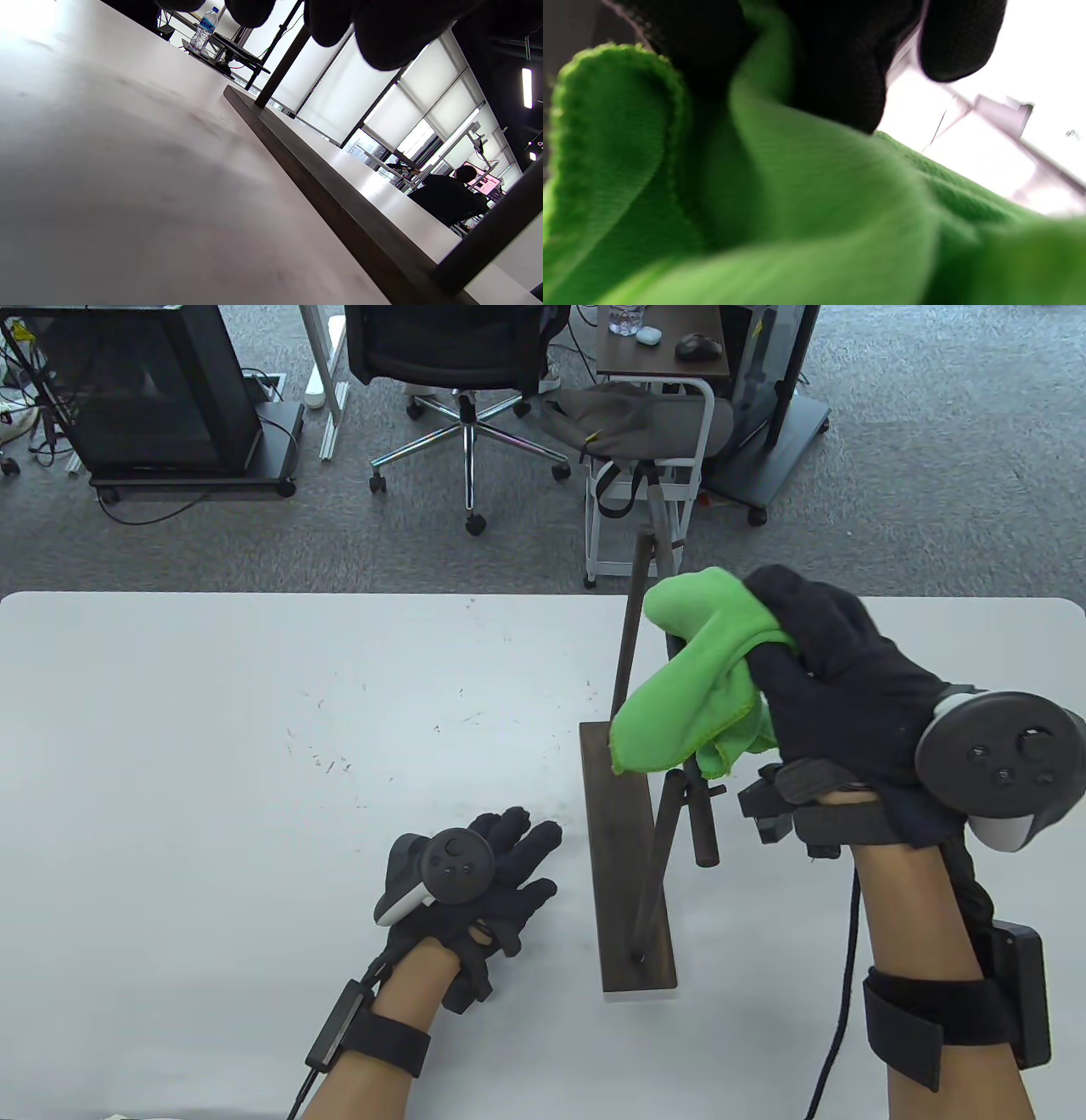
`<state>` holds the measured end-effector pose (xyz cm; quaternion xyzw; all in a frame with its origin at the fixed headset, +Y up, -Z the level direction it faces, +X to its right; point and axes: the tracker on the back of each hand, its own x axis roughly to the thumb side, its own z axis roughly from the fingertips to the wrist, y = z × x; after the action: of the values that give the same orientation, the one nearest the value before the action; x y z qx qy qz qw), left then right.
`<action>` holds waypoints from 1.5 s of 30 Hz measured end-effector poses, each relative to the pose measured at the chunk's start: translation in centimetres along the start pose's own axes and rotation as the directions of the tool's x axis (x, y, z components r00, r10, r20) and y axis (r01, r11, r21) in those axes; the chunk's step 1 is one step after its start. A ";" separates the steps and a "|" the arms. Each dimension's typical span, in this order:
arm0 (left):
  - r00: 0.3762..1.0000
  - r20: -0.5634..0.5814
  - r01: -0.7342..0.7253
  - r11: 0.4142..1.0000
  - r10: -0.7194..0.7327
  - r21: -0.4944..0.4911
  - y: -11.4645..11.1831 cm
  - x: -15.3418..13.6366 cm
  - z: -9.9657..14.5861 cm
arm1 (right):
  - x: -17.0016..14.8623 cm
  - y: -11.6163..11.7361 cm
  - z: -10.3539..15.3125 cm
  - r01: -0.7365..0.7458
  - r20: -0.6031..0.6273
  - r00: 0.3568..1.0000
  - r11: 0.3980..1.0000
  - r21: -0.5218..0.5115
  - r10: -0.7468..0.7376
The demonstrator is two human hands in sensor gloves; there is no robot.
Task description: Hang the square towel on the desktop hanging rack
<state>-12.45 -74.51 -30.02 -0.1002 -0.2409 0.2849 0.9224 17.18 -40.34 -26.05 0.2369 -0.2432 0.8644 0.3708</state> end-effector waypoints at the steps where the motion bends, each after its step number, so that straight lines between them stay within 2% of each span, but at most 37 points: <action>1: 1.000 0.000 -0.003 1.000 0.003 0.000 0.0 0.0 0.0 | 0.1 0.3 -0.1 0.006 -0.006 1.000 0.999 0.048 -0.006; 2: 1.000 0.000 -0.007 1.000 0.007 0.000 0.0 0.0 0.0 | 0.1 0.9 -0.1 0.018 -0.008 1.000 0.991 0.132 -0.017; 4: 1.000 0.001 -0.010 1.000 0.010 -0.001 0.0 0.0 0.1 | 0.0 1.3 0.0 0.068 0.008 0.997 0.982 0.174 -0.070; 6: 1.000 0.001 -0.013 1.000 0.013 -0.006 -0.1 -0.1 0.1 | -0.2 1.2 0.2 0.137 0.002 0.990 0.979 0.153 -0.139; 9: 1.000 0.000 -0.016 1.000 0.016 -0.013 -0.1 -0.1 0.0 | -1.1 0.7 0.7 0.163 -0.019 0.987 0.977 0.136 -0.162; 15: 1.000 0.003 -0.013 1.000 0.013 -0.010 0.0 0.0 0.1 | -4.9 -0.6 3.6 0.130 -0.059 0.990 0.991 0.018 -0.129; 18: 1.000 0.000 -0.010 1.000 0.010 -0.009 0.1 0.0 0.1 | -7.3 -0.3 5.5 0.062 -0.093 0.994 0.998 0.012 -0.061; 23: 1.000 -0.011 0.001 1.000 -0.001 0.007 0.2 -0.2 0.1 | -11.7 2.0 9.5 -0.013 -0.146 0.989 0.999 0.038 0.019; 29: 0.999 -0.041 0.028 0.999 -0.027 0.026 0.4 -0.6 0.0 | -15.9 5.2 13.4 -0.227 -0.162 0.956 0.966 0.122 0.245; 33: 0.996 -0.056 0.073 0.996 -0.071 0.044 0.6 -0.7 0.1 | -17.8 7.7 15.6 -0.341 -0.158 0.912 0.914 0.218 0.378; 38: 0.990 -0.077 0.123 0.990 -0.118 0.071 0.9 -1.0 0.2 | -19.7 11.2 18.2 -0.492 -0.074 0.843 0.820 0.292 0.533; 41: 0.986 -0.098 0.140 0.988 -0.133 0.069 1.0 -1.2 0.3 | -21.1 12.5 19.1 -0.472 -0.100 0.826 0.778 0.415 0.554; 43: 0.985 -0.102 0.149 0.986 -0.142 0.073 1.0 -1.2 0.4 | -21.3 12.9 19.2 -0.479 -0.097 0.827 0.785 0.393 0.553; 45: 0.984 -0.103 0.150 0.986 -0.143 0.067 0.9 -1.3 0.4 | -21.4 13.5 19.4 -0.461 -0.099 0.832 0.779 0.426 0.546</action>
<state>-14.03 -74.43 -30.43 -0.0616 -0.1913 0.2198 0.9546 24.57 -71.35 -27.06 0.1347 -0.0814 0.9829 0.0951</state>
